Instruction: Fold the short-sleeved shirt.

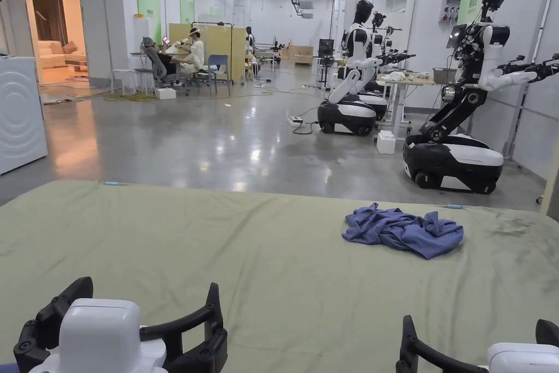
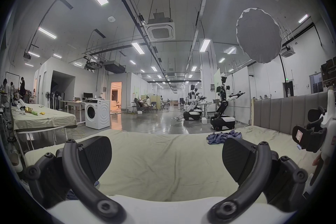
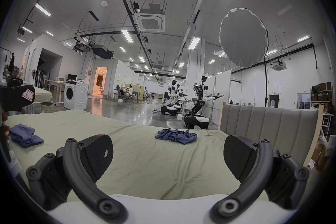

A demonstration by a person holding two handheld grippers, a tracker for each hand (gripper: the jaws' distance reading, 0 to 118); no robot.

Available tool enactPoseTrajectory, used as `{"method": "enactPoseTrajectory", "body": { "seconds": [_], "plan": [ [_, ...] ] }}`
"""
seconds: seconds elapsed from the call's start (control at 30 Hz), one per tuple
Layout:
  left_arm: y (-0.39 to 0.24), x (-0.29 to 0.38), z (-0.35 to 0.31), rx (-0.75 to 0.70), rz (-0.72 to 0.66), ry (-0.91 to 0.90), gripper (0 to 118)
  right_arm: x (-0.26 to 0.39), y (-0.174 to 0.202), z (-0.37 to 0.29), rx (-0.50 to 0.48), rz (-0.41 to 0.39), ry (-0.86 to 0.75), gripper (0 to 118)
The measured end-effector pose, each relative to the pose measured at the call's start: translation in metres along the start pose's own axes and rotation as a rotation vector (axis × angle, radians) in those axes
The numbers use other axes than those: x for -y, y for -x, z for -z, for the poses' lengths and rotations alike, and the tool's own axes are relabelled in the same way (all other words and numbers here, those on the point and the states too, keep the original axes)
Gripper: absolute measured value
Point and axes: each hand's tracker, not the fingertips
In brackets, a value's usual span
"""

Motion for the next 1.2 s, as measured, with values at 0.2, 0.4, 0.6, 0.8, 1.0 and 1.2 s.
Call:
{"method": "enactPoseTrajectory", "body": {
  "seconds": [0.2,0.4,0.6,0.8,1.0,1.2],
  "plan": [
    [-0.0001,-0.0002,-0.0002,-0.001,0.004,-0.002,118,0.0010,-0.0006,0.0006,0.003,0.006,0.005,118],
    [-0.0002,0.0003,0.0014,-0.003,0.001,0.009,118,0.0016,-0.0002,0.0007,0.004,0.003,0.009,118],
    [-0.0010,0.0005,0.0020,0.000,0.008,0.011,118,0.0021,-0.0007,0.0006,0.006,0.008,0.013,118],
    [-0.0023,0.0012,0.0017,0.000,0.013,0.010,118,0.0027,-0.0006,0.0008,0.005,0.009,0.018,118],
    [-0.0013,0.0011,0.0018,-0.004,0.012,0.013,118,0.0021,0.0012,0.0003,0.000,0.004,0.017,118],
    [-0.0013,0.0011,0.0017,-0.005,0.013,0.017,118,0.0026,0.0012,0.0005,-0.003,0.009,0.021,118]
  ]
}}
